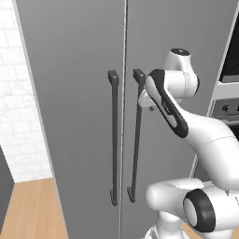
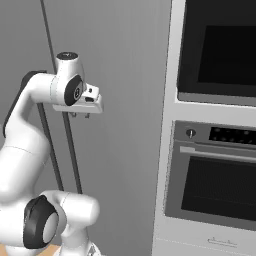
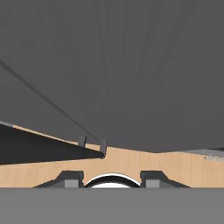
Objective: Take the strawberry from the fridge and place it on top of the pancake, located on the dining counter.
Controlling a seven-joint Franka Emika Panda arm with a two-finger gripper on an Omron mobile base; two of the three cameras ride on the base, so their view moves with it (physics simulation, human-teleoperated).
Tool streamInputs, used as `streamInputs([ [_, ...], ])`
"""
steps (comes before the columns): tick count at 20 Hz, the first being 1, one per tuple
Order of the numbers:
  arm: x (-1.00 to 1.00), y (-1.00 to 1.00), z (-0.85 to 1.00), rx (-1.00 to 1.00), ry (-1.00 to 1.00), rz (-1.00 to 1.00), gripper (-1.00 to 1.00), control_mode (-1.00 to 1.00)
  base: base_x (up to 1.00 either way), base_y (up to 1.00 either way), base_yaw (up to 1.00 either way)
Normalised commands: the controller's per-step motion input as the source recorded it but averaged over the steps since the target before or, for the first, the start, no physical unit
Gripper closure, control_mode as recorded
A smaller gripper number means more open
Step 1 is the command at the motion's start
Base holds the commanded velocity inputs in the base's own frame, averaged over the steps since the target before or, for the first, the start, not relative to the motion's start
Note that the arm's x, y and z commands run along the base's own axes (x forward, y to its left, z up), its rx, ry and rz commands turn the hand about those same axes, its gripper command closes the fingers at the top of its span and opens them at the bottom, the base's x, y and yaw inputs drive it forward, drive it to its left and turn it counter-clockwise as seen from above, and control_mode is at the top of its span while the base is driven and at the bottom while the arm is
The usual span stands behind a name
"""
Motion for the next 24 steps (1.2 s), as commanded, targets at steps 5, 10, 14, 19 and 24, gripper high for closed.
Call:
streamInputs([
  [5, 0.0, 0.0, 0.0, 0.0, 0.0, 0.0, -1.0, 1.0, -0.16, 0.02, 0.0],
  [10, 0.0, 0.0, 0.0, 0.0, 0.0, 0.0, -1.0, 1.0, -0.47, 0.15, -0.05],
  [14, 0.0, 0.0, 0.0, 0.0, 0.0, 0.0, -1.0, 1.0, -0.35, 0.28, -0.05],
  [19, 0.0, 0.0, 0.0, 0.0, 0.0, 0.0, -1.0, 1.0, -0.12, 0.51, -0.04],
  [24, 0.0, 0.0, 0.0, 0.0, 0.0, 0.0, -1.0, 1.0, 0.0, 0.42, 0.0],
])
